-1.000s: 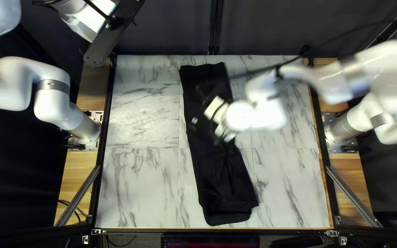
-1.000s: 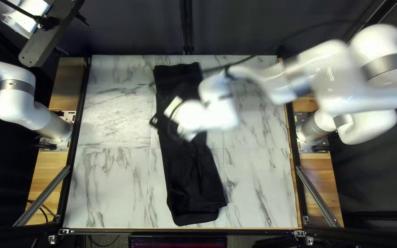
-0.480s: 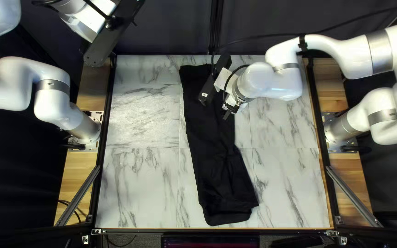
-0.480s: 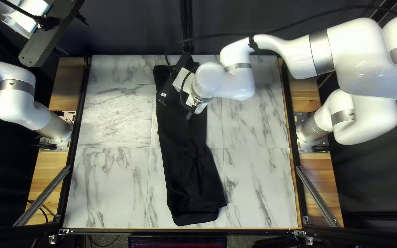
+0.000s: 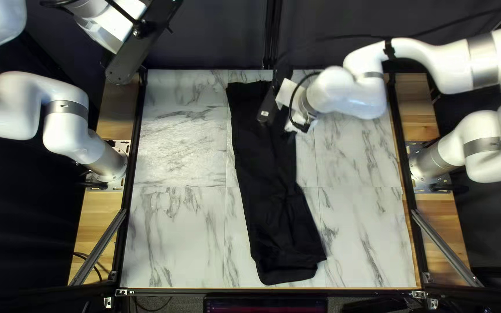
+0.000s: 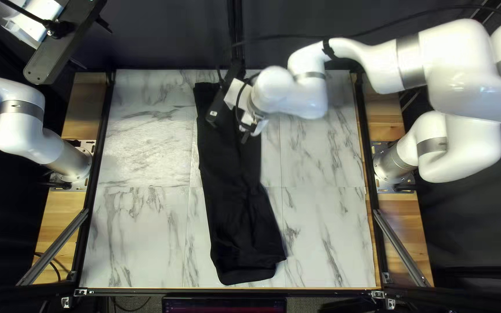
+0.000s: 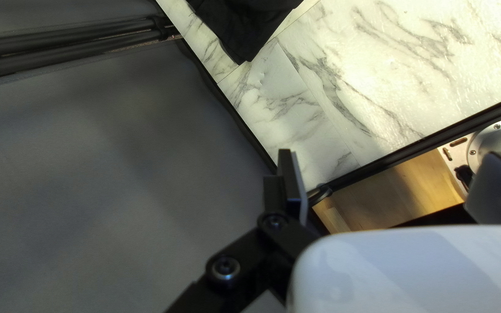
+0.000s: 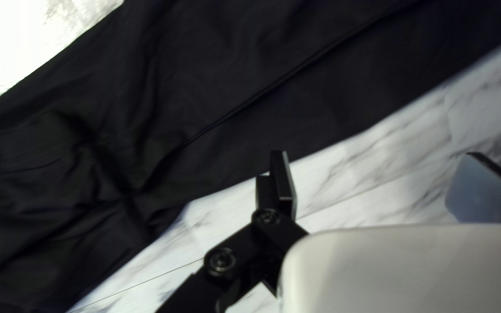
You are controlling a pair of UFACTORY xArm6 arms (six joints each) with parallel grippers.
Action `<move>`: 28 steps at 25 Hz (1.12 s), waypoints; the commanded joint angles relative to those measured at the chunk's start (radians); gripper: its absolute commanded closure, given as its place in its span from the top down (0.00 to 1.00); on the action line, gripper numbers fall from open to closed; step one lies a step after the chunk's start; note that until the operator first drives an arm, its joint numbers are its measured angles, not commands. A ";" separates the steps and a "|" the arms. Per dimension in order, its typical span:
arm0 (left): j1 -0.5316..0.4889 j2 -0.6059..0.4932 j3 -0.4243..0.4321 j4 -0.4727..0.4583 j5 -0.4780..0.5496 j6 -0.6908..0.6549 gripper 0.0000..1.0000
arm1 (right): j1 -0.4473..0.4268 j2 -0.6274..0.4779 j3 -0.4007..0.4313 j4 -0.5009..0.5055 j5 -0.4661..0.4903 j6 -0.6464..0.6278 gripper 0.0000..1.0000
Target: Fold t-shirt
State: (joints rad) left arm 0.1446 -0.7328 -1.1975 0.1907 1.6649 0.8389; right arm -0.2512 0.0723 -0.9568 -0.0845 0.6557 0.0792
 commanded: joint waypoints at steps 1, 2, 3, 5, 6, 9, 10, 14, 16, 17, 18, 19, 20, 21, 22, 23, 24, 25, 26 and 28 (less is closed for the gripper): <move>0.000 0.000 0.000 0.000 0.000 0.000 1.00 | -0.062 0.067 -0.066 0.047 0.008 -0.086 1.00; 0.000 0.000 0.000 0.000 0.000 0.000 1.00 | -0.062 0.067 -0.066 0.047 0.008 -0.086 1.00; 0.000 0.000 0.000 0.000 0.000 0.000 1.00 | -0.062 0.067 -0.066 0.047 0.008 -0.086 1.00; 0.000 0.000 0.000 0.000 0.000 0.000 1.00 | -0.062 0.067 -0.066 0.047 0.008 -0.086 1.00; 0.000 0.000 0.000 0.000 0.000 0.000 1.00 | -0.062 0.067 -0.066 0.047 0.008 -0.086 1.00; 0.000 0.000 0.000 0.000 0.000 0.000 1.00 | -0.111 0.095 -0.054 0.154 -0.024 -0.264 1.00; 0.000 0.000 0.000 0.000 0.000 0.000 1.00 | -0.120 0.101 -0.057 0.179 -0.025 -0.301 1.00; 0.000 0.000 0.000 0.000 0.000 0.000 1.00 | -0.174 0.169 -0.086 0.308 -0.051 -0.535 1.00; 0.000 0.000 0.000 0.000 0.000 0.000 1.00 | -0.174 0.171 -0.085 0.278 -0.052 -0.504 1.00; 0.000 0.000 0.000 0.000 0.000 0.000 1.00 | -0.174 0.171 -0.085 0.278 -0.052 -0.504 1.00; 0.000 0.000 0.000 0.000 0.000 0.000 1.00 | -0.174 0.171 -0.085 0.278 -0.052 -0.504 1.00; 0.000 0.000 0.000 0.000 0.000 0.000 1.00 | -0.174 0.171 -0.085 0.278 -0.052 -0.504 1.00; 0.000 0.000 0.000 0.000 0.000 0.000 1.00 | -0.174 0.171 -0.085 0.278 -0.052 -0.504 1.00; 0.000 0.000 0.000 0.000 0.000 0.000 1.00 | -0.174 0.171 -0.085 0.278 -0.052 -0.504 1.00; 0.000 0.000 0.000 0.000 0.000 0.000 1.00 | -0.176 0.176 -0.085 0.285 -0.054 -0.521 1.00; 0.000 0.000 0.000 0.000 0.000 0.000 1.00 | -0.188 0.207 -0.115 0.297 -0.039 -0.558 1.00; 0.000 0.000 0.000 0.000 0.000 0.000 1.00 | -0.202 0.230 -0.137 0.304 -0.022 -0.587 1.00; 0.000 0.000 0.000 0.000 0.000 0.000 1.00 | -0.211 0.243 -0.150 0.308 -0.012 -0.603 1.00; 0.000 0.000 0.000 0.000 0.000 0.000 1.00 | -0.231 0.267 -0.173 0.318 0.005 -0.635 1.00; 0.000 0.000 0.000 0.000 0.000 0.000 1.00 | -0.249 0.290 -0.195 0.323 0.026 -0.658 1.00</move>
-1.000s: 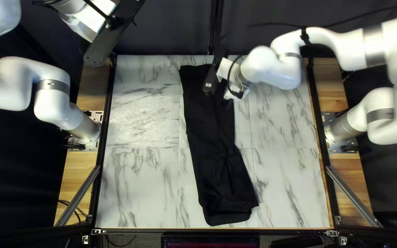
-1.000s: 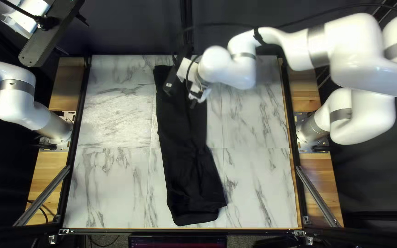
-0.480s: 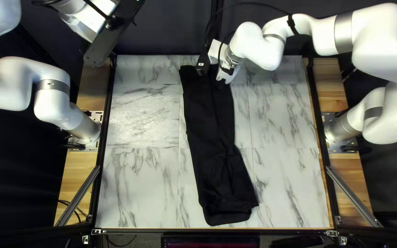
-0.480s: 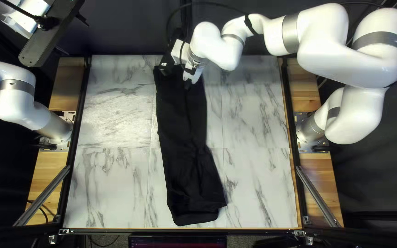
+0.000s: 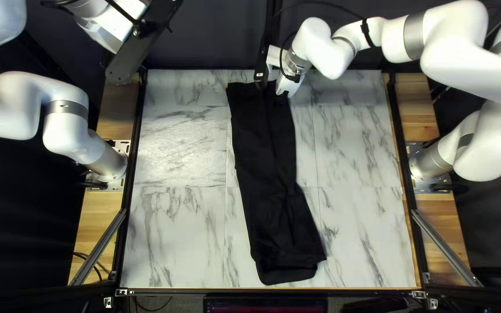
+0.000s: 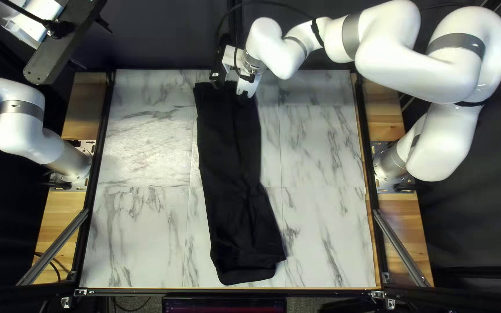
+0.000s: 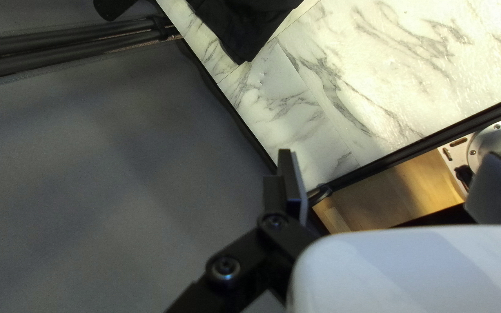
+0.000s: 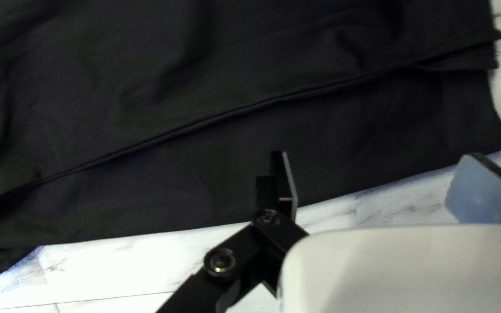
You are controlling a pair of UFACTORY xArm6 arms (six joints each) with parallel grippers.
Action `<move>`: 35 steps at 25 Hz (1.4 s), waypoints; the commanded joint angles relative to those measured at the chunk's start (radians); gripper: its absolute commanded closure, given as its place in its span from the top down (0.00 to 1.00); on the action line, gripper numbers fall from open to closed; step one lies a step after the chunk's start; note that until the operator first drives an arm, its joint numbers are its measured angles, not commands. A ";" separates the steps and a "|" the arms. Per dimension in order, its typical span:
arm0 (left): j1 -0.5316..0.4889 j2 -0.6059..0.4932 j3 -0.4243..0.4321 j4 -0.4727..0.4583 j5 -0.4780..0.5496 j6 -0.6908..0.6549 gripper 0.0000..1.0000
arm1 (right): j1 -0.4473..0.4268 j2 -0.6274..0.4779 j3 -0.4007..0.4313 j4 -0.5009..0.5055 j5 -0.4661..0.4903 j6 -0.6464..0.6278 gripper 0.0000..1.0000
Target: Fold t-shirt
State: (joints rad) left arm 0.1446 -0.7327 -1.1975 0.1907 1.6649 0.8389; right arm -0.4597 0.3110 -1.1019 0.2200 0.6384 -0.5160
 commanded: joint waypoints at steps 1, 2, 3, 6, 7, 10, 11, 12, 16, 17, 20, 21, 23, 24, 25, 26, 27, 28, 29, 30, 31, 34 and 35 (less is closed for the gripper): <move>0.000 0.000 0.000 0.000 0.000 0.000 1.00 | -0.045 0.058 -0.057 0.019 0.050 -0.065 1.00; 0.000 0.000 0.000 0.000 0.000 0.000 1.00 | -0.048 0.063 -0.061 0.019 0.053 -0.066 1.00; 0.000 0.000 0.000 0.000 0.000 0.000 1.00 | -0.050 0.071 -0.068 0.018 0.056 -0.066 1.00; 0.000 0.000 0.000 0.000 0.000 0.000 1.00 | -0.053 0.079 -0.074 0.011 0.057 -0.057 1.00; 0.000 0.000 0.000 0.000 0.000 0.000 1.00 | -0.054 0.078 -0.073 0.011 0.056 -0.056 1.00; 0.000 0.000 0.000 0.000 0.000 0.000 1.00 | -0.058 0.066 -0.054 0.008 0.034 -0.050 1.00; 0.000 0.000 0.000 0.000 0.000 0.000 1.00 | -0.058 0.060 -0.042 0.005 0.020 -0.045 1.00; 0.000 0.000 0.000 0.000 0.000 0.000 1.00 | -0.057 0.055 -0.032 0.002 0.006 -0.037 1.00; 0.000 0.000 0.000 0.000 0.000 0.000 1.00 | -0.051 0.045 0.015 -0.021 -0.080 0.001 1.00; 0.000 0.000 0.000 0.000 0.000 0.000 1.00 | -0.051 0.045 0.020 -0.026 -0.092 0.004 1.00; 0.000 0.000 0.000 0.000 0.000 0.000 1.00 | -0.047 0.037 0.059 -0.115 -0.160 0.082 1.00; 0.000 0.000 0.000 0.000 0.000 0.000 1.00 | -0.047 0.037 0.059 -0.115 -0.160 0.082 1.00; 0.000 0.000 0.000 0.000 0.000 0.000 1.00 | -0.047 0.037 0.059 -0.115 -0.160 0.082 1.00; 0.000 0.000 0.000 0.000 0.000 0.000 1.00 | -0.047 0.037 0.059 -0.115 -0.160 0.082 1.00; 0.000 0.000 0.000 0.000 0.000 0.000 1.00 | -0.047 0.037 0.059 -0.115 -0.160 0.082 1.00; 0.000 0.000 0.000 0.000 0.000 0.000 1.00 | -0.047 0.037 0.059 -0.115 -0.160 0.082 1.00; 0.000 0.000 0.000 0.000 0.000 0.000 1.00 | -0.047 0.037 0.059 -0.115 -0.160 0.082 1.00; 0.000 0.000 0.000 0.000 0.000 0.000 1.00 | -0.052 0.034 0.065 -0.107 -0.160 0.065 1.00; 0.000 0.000 0.000 0.000 0.000 0.000 1.00 | -0.059 0.038 0.058 -0.103 -0.154 0.051 1.00; 0.000 0.000 0.000 0.000 0.000 0.000 1.00 | -0.068 0.053 0.039 -0.102 -0.140 0.035 1.00; 0.000 0.000 0.000 0.000 0.000 0.000 1.00 | -0.072 0.071 0.016 -0.102 -0.126 0.025 1.00; 0.000 0.000 0.000 0.000 0.000 0.000 1.00 | -0.077 0.126 -0.049 -0.116 -0.094 0.021 1.00; 0.000 0.000 0.000 0.000 0.000 0.000 1.00 | -0.079 0.147 -0.072 -0.123 -0.081 0.020 1.00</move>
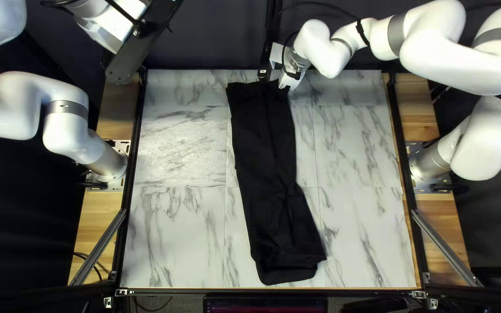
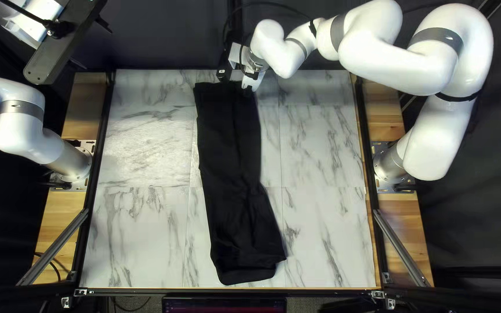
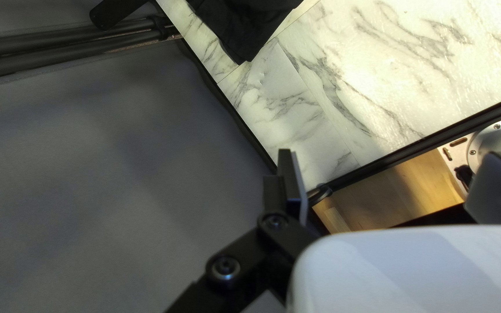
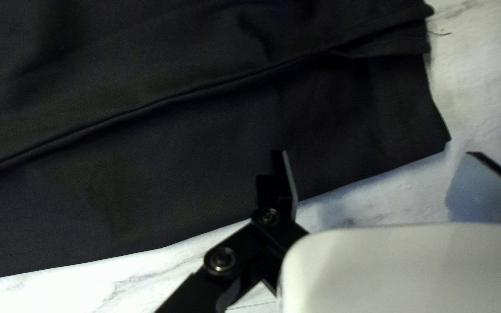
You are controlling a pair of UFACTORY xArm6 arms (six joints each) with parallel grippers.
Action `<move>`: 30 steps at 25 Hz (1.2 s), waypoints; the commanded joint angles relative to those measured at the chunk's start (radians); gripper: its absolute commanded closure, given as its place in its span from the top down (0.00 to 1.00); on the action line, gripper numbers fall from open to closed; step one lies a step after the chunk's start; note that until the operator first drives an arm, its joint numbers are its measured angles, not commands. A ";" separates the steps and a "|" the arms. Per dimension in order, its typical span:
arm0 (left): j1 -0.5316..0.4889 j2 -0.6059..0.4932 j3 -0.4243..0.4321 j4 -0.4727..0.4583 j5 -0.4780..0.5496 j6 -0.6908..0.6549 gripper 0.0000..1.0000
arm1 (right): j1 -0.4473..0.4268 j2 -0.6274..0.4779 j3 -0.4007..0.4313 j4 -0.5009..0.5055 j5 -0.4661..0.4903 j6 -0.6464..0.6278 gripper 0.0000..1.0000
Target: Fold t-shirt
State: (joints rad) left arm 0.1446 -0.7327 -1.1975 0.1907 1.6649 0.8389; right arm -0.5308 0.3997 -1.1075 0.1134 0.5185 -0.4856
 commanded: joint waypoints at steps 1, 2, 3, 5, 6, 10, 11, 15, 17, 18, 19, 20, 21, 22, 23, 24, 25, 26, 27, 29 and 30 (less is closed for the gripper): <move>0.000 0.000 0.000 0.000 0.000 0.000 1.00 | -0.011 0.072 -0.084 -0.019 0.050 -0.013 1.00; 0.000 0.000 0.000 0.000 0.000 0.000 1.00 | -0.012 0.077 -0.092 -0.020 0.057 -0.014 1.00; 0.000 0.000 0.000 0.000 0.000 0.000 1.00 | -0.013 0.085 -0.104 -0.036 0.068 -0.002 1.00; 0.000 0.000 0.000 0.000 0.000 0.000 1.00 | -0.017 0.095 -0.108 -0.065 0.074 0.016 1.00; 0.000 0.000 0.000 0.000 0.000 0.000 1.00 | -0.019 0.097 -0.107 -0.075 0.077 0.022 1.00; 0.000 0.000 0.000 0.000 0.000 0.000 1.00 | -0.018 0.101 -0.116 -0.089 0.090 0.036 1.00; 0.000 0.000 0.000 0.000 0.000 0.000 1.00 | -0.018 0.103 -0.119 -0.088 0.093 0.035 1.00; 0.000 0.000 0.000 0.000 0.000 0.000 1.00 | -0.030 0.122 -0.147 -0.035 0.110 -0.015 1.00; 0.000 0.000 0.000 0.000 0.000 0.000 1.00 | -0.035 0.131 -0.161 -0.007 0.122 -0.040 1.00; 0.000 0.000 0.000 0.000 0.000 0.000 1.00 | -0.038 0.138 -0.174 0.012 0.133 -0.057 1.00; 0.000 0.000 0.000 0.000 0.000 0.000 1.00 | -0.039 0.142 -0.180 0.020 0.138 -0.064 1.00; 0.000 0.000 0.000 0.000 0.000 0.000 1.00 | -0.043 0.148 -0.192 0.035 0.151 -0.077 1.00; 0.000 0.000 0.000 0.000 0.000 0.000 1.00 | -0.044 0.151 -0.199 0.042 0.160 -0.084 1.00; 0.000 0.000 0.000 0.000 0.000 0.000 1.00 | -0.045 0.152 -0.203 0.046 0.165 -0.086 1.00; 0.000 0.000 0.000 0.000 0.000 0.000 1.00 | -0.047 0.154 -0.207 0.051 0.172 -0.090 1.00; 0.000 0.000 0.000 0.000 0.000 0.000 1.00 | -0.047 0.154 -0.208 0.052 0.175 -0.090 1.00; 0.000 0.000 0.000 0.000 0.000 0.000 1.00 | -0.047 0.154 -0.210 0.052 0.180 -0.089 1.00; 0.000 0.000 0.000 0.000 0.000 0.000 1.00 | -0.047 0.154 -0.210 0.051 0.182 -0.087 1.00; 0.000 0.000 0.000 0.000 0.000 0.000 1.00 | -0.047 0.155 -0.210 0.050 0.182 -0.085 1.00; 0.000 0.000 0.000 0.000 0.000 0.000 1.00 | -0.045 0.154 -0.209 0.046 0.185 -0.080 1.00; 0.000 0.000 0.000 0.000 0.000 0.000 1.00 | -0.045 0.153 -0.208 0.044 0.186 -0.077 0.91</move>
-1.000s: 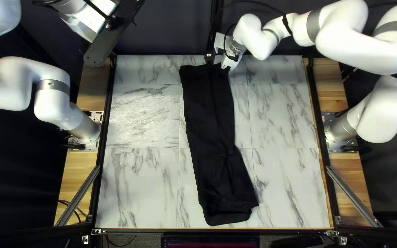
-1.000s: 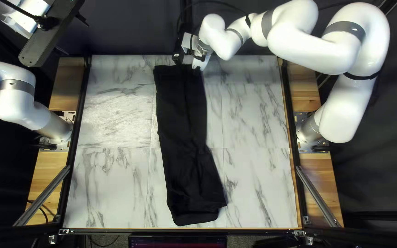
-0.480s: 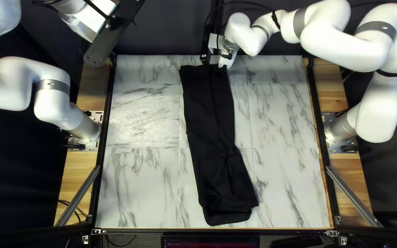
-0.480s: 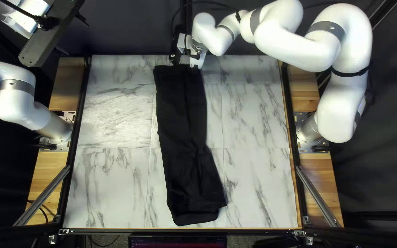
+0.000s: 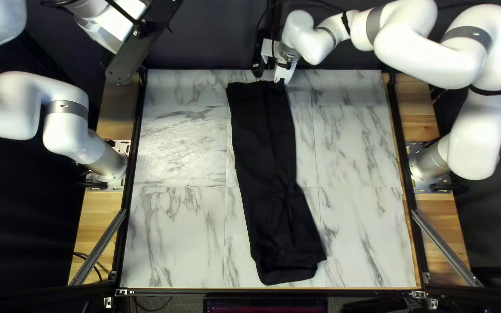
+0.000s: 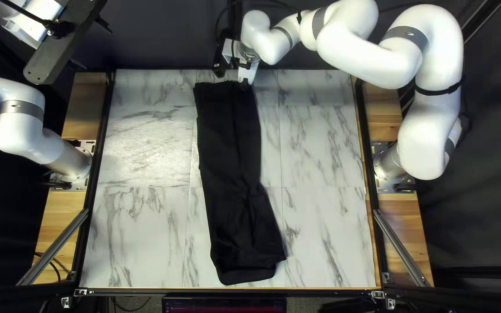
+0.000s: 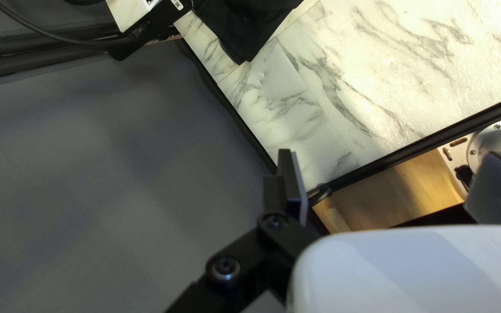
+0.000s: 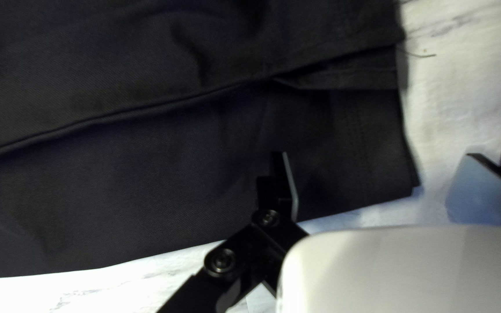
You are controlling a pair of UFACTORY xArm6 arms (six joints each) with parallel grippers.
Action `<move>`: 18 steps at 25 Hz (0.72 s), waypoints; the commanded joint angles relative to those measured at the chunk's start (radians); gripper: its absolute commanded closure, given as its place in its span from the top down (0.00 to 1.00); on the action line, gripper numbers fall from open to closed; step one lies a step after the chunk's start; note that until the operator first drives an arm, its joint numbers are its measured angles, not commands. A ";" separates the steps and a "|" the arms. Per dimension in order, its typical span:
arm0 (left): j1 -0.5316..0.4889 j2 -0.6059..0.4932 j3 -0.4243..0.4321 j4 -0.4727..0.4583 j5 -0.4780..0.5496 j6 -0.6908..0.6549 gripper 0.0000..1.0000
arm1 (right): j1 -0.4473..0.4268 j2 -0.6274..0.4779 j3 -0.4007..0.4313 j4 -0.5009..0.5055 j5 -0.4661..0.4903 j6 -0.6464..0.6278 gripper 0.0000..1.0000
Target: Fold t-shirt
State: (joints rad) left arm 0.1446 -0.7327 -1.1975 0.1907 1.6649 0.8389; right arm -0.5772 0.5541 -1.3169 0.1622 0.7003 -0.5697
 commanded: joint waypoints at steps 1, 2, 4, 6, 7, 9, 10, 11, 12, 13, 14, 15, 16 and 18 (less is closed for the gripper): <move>0.000 0.000 0.000 0.000 0.000 0.000 1.00 | 0.002 -0.002 0.003 -0.007 0.006 0.009 0.87; 0.000 0.000 0.000 0.000 0.000 0.000 1.00 | 0.002 -0.003 0.004 -0.007 0.008 0.009 0.83; 0.000 0.000 0.000 0.000 0.000 0.000 1.00 | 0.003 -0.003 0.005 -0.011 0.011 0.016 0.72; 0.000 0.000 0.000 0.000 0.000 0.000 1.00 | 0.006 -0.001 0.001 -0.019 0.018 0.026 0.55; 0.000 0.000 0.000 0.000 0.000 0.000 1.00 | 0.007 0.000 -0.001 -0.020 0.020 0.027 0.47; 0.000 0.000 0.000 0.000 0.000 0.000 1.00 | 0.008 0.004 -0.006 -0.020 0.025 0.029 0.25; 0.000 0.000 0.000 0.000 0.000 0.000 1.00 | 0.008 0.007 -0.009 -0.020 0.027 0.028 0.16; 0.000 0.000 0.000 0.000 0.000 0.000 1.00 | 0.008 0.010 -0.013 -0.019 0.028 0.027 0.11; 0.000 0.000 0.000 0.000 0.000 0.000 1.00 | 0.008 0.012 -0.015 -0.019 0.029 0.027 0.08; 0.000 0.000 0.000 0.000 0.000 0.000 1.00 | 0.008 0.015 -0.019 -0.018 0.031 0.025 0.04; 0.000 0.000 0.000 0.000 0.000 0.000 1.00 | 0.007 0.016 -0.021 -0.017 0.031 0.025 0.03; 0.000 0.000 0.000 0.000 0.000 0.000 1.00 | 0.006 0.017 -0.020 -0.017 0.029 0.023 0.03; 0.000 0.000 0.000 0.000 0.000 0.000 1.00 | 0.006 0.016 -0.019 -0.017 0.028 0.023 0.02; 0.000 0.000 0.000 0.000 0.000 0.000 1.00 | 0.010 0.005 -0.013 -0.018 0.025 0.030 0.02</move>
State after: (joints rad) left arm 0.1446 -0.7327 -1.1975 0.1907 1.6649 0.8389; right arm -0.5704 0.5675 -1.3343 0.1451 0.7284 -0.5449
